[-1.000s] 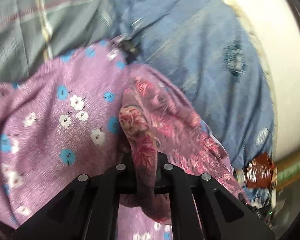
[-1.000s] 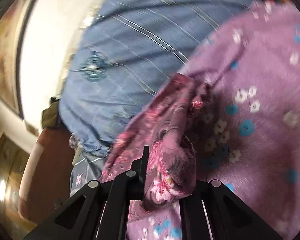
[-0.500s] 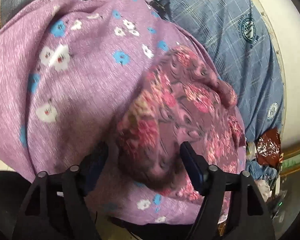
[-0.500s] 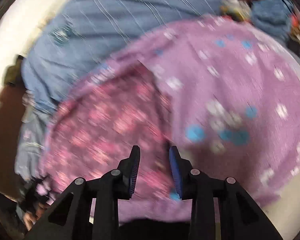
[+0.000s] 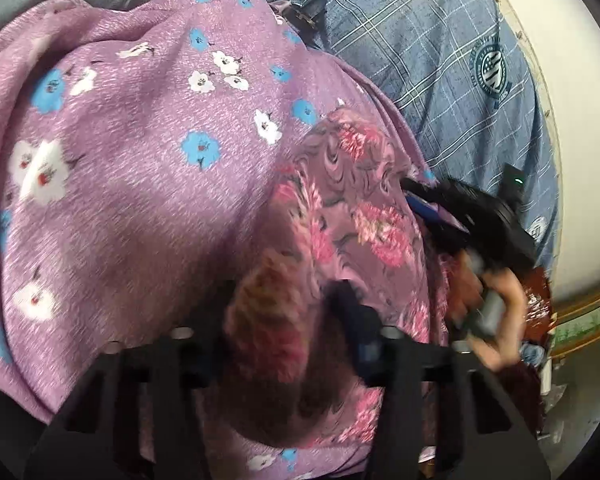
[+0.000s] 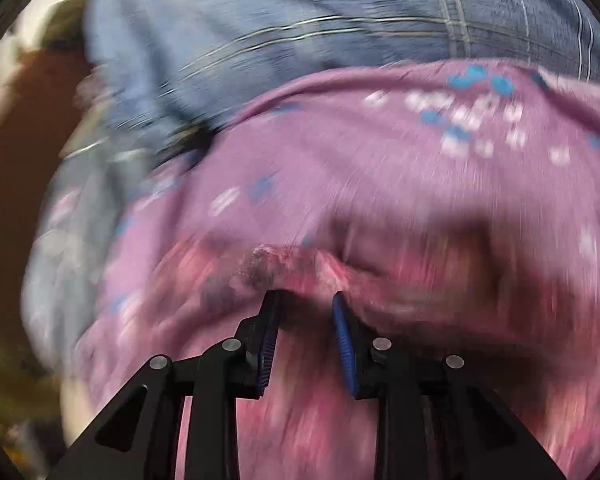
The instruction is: Fold small clothes
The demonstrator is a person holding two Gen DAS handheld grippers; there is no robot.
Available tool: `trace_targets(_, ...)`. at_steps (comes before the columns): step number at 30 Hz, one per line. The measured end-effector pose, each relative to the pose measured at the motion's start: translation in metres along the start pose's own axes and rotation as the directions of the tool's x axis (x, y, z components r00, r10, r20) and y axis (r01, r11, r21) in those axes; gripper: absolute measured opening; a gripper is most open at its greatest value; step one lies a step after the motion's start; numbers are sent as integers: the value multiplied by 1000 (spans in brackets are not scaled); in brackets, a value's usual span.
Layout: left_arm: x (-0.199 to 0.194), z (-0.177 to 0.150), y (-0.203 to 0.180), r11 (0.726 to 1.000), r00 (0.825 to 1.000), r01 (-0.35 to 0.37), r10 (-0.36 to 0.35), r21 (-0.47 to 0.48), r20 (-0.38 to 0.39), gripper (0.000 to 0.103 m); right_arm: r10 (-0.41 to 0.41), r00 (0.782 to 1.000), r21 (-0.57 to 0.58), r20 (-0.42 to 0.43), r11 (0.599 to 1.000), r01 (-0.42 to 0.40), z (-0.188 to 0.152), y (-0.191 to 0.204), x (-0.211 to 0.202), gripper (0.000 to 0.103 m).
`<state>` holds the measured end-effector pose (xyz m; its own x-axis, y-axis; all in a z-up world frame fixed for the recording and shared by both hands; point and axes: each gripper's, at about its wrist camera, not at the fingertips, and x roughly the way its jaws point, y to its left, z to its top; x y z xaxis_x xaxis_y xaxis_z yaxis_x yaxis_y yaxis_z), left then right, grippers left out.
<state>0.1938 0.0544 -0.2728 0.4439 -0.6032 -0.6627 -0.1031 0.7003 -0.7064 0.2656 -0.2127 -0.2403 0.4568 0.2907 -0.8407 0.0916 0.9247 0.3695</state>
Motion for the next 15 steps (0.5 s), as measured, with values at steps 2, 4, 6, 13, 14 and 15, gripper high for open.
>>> trace_targets(2,1,2,2,999,999,38,-38,-7,2,40,6,995,59,96,998,-12,12,-10,-1,29)
trace_targets(4,3,1,2,997,997,75,-75,-4,2,53,63,980,104,190,991,-84,5,-21,-23,32)
trace_targets(6,4,0,5,992,992,124,-124,-29,18,69,119,961,95,248,985,-146,-18,-32,-54,32)
trace_targets(13,8,-2,-21,996,997,57,-61,69,53,27,210,958,174,194,954,-245,-109,-71,-121,32)
trace_targets(14,7,-2,-26,995,998,23,-29,97,59,22,248,953,211,171,936,-281,-122,-75,-119,32)
trace_targets(15,6,-3,-31,992,998,-4,-4,123,66,13,265,955,234,134,928,-290,-136,-74,-112,32)
